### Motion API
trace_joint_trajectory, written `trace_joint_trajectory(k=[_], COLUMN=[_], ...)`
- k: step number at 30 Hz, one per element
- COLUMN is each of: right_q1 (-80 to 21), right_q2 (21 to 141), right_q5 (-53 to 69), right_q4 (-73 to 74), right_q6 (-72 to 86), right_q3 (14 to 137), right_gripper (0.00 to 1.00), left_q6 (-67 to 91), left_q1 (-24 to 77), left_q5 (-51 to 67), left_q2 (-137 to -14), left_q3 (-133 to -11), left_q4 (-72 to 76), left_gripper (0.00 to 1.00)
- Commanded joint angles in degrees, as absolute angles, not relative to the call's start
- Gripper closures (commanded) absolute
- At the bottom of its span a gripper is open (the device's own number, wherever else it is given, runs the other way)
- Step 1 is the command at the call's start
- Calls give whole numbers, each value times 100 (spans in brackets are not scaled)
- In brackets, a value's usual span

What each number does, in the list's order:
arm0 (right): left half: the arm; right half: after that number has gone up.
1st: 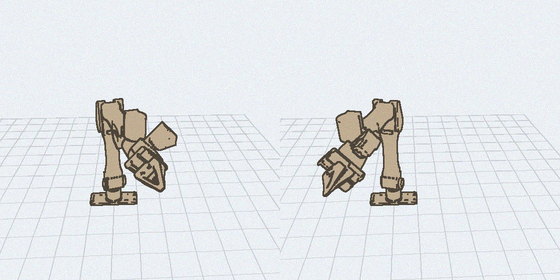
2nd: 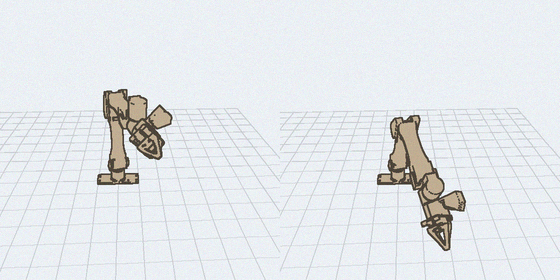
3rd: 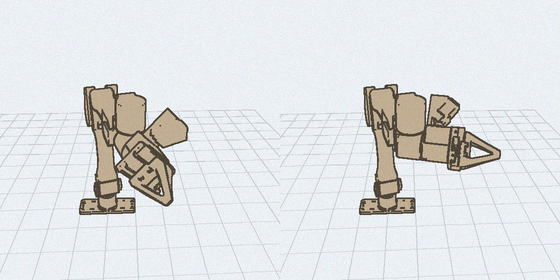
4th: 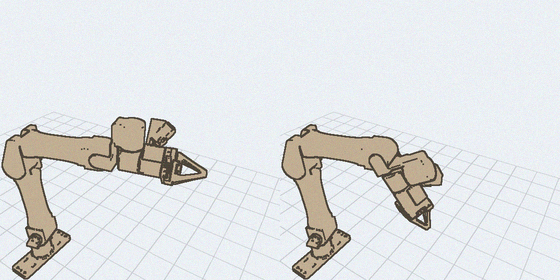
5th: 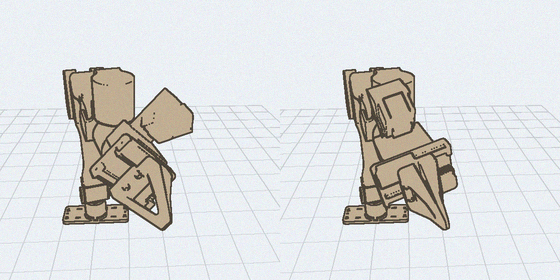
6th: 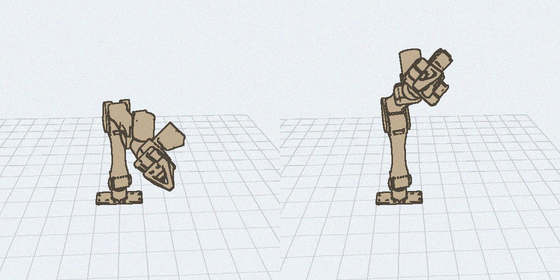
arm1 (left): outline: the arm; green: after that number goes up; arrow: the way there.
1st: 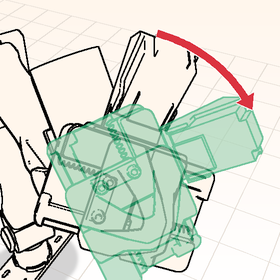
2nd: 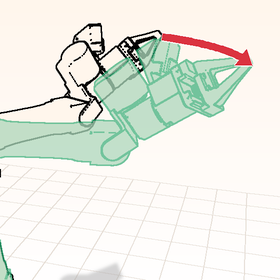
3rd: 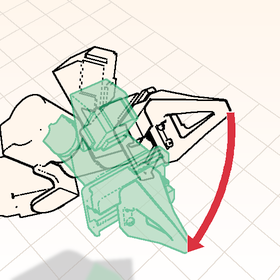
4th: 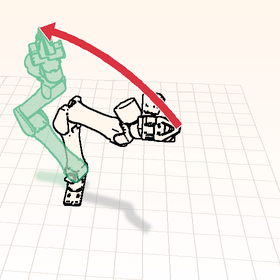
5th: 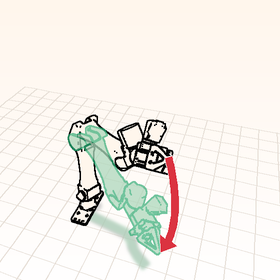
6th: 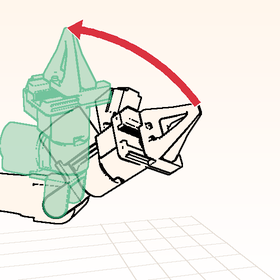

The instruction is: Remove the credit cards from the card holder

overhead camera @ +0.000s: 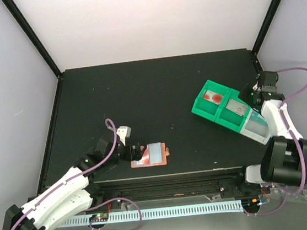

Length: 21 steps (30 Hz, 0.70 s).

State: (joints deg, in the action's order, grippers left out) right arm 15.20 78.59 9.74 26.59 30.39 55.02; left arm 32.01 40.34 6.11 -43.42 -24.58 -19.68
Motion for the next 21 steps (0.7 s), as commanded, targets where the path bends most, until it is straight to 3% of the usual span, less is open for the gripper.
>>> trace_joint_trajectory(k=[1,13,21], right_q1=[1484,202,-1448], right_q2=[7086,5588,5438], right_q5=[1558,2163,2004], right_q4=[2773,3256,2868], right_q6=[3002,3069,3323], right_q3=[5161,4678,4361], right_gripper=[64,64,64], left_q6=[3490,3551,3840], left_q1=[3895,3775,3780], left_q5=[440,773,1248], left_q2=[-4659,-5189,-5380], left_q3=[-2381,-2045,-1686], left_q4=[-1896,-1263,-676], left_gripper=[2,3,14])
